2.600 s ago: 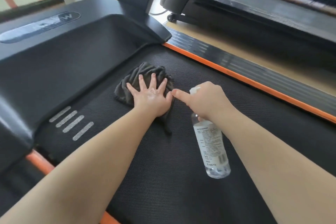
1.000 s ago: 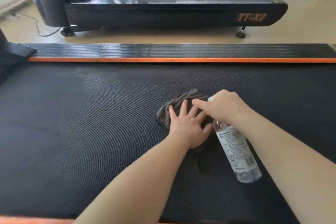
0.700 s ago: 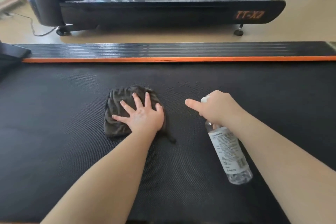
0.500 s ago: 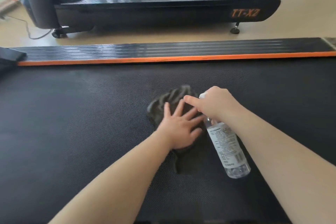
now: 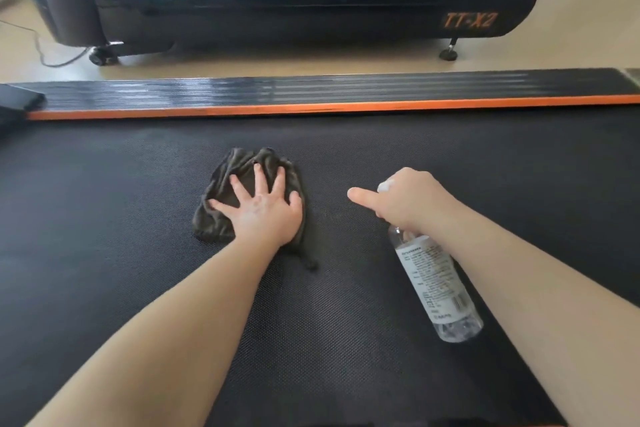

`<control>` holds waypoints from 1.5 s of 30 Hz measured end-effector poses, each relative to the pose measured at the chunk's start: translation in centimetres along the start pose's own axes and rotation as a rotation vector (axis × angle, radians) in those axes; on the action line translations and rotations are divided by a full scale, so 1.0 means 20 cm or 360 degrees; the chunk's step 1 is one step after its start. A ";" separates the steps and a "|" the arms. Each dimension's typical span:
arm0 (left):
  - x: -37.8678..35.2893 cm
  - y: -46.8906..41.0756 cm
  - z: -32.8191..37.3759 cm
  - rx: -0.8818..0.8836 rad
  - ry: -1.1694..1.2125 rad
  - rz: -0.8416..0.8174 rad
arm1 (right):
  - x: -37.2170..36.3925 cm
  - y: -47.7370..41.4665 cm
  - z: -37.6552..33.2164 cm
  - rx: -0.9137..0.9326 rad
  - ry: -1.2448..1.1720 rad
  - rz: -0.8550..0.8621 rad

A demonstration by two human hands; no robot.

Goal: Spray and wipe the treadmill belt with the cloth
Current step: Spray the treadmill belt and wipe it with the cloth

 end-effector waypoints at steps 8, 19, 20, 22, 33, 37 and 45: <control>-0.18 0.41 0.64 -0.1268 -0.0352 -0.0117 | -0.01 0.00 -0.33 0.0090 -0.0041 0.0093; 0.08 -0.06 -0.45 -0.0416 -0.0066 0.0033 | -0.12 -0.04 -0.86 0.0238 0.0080 0.0003; 0.11 -0.10 -0.60 -0.0158 -0.0008 0.0063 | -0.13 -0.05 -0.93 0.0264 0.0103 -0.0010; 0.15 -0.12 -0.83 0.0382 0.0131 0.0075 | -0.14 -0.08 -1.03 0.0261 0.0017 0.0002; 0.10 0.11 -0.72 -0.1086 -0.0284 -0.0102 | -0.24 -0.17 -1.43 0.0296 -0.0239 0.0092; 0.23 -0.17 -1.38 -0.0202 -0.0134 0.0055 | -0.33 -0.17 -1.48 0.0226 -0.0249 -0.0022; 0.33 -0.22 -1.94 0.0513 -0.0032 0.0013 | -0.44 -0.18 -1.78 0.0341 -0.0197 -0.0105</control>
Point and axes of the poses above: each hand's wrist, its own y-axis away from the middle knuckle, its own x-axis out of the back of the hand, z = x × y, the point moved 10 cm from there along -y, towards the middle knuckle, and after that the axes turned 1 degree about -x, right-handed, at the moved point
